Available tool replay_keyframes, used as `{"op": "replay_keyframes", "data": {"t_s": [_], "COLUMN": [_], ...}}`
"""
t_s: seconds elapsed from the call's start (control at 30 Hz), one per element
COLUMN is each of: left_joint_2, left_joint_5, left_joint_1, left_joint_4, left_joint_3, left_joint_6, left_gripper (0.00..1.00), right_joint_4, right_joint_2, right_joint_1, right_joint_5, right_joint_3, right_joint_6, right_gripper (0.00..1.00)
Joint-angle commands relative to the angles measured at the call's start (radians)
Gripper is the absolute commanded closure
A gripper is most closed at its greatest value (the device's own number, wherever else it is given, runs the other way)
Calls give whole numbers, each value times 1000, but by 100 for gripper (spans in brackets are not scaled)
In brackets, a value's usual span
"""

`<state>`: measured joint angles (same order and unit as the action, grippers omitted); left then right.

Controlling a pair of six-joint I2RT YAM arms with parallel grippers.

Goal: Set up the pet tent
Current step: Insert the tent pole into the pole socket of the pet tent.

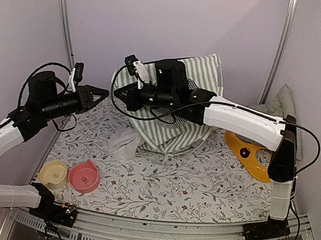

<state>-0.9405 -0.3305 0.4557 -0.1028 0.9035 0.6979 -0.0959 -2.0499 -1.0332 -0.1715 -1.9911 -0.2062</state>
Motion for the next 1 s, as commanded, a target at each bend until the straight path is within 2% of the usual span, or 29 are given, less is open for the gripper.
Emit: {"op": "replay_keyframes", "data": {"t_s": [0.0, 0.37, 0.57, 0.83, 0.97], "left_joint_2": [-25, -129, -154, -183, -186], "left_joint_5": [5, -25, -32, -51, -57], "left_joint_1": [-20, -38, -45, -49, -49], "left_joint_4": [6, 9, 30, 47, 64], "left_joint_3": [56, 122, 135, 138, 138], "left_joint_6": [7, 12, 12, 11, 10], "left_gripper": [70, 67, 78, 80, 87], "right_joint_4": [37, 28, 22, 8, 3], "right_joint_2": [23, 26, 25, 25, 23], "right_joint_1": [2, 0, 0, 0, 0], "right_joint_5": [-12, -11, -14, -14, -17], "right_joint_3": [45, 77, 81, 89, 89], "right_joint_6": [-4, 11, 15, 21, 22], "right_gripper": [100, 100, 100, 100, 100]}}
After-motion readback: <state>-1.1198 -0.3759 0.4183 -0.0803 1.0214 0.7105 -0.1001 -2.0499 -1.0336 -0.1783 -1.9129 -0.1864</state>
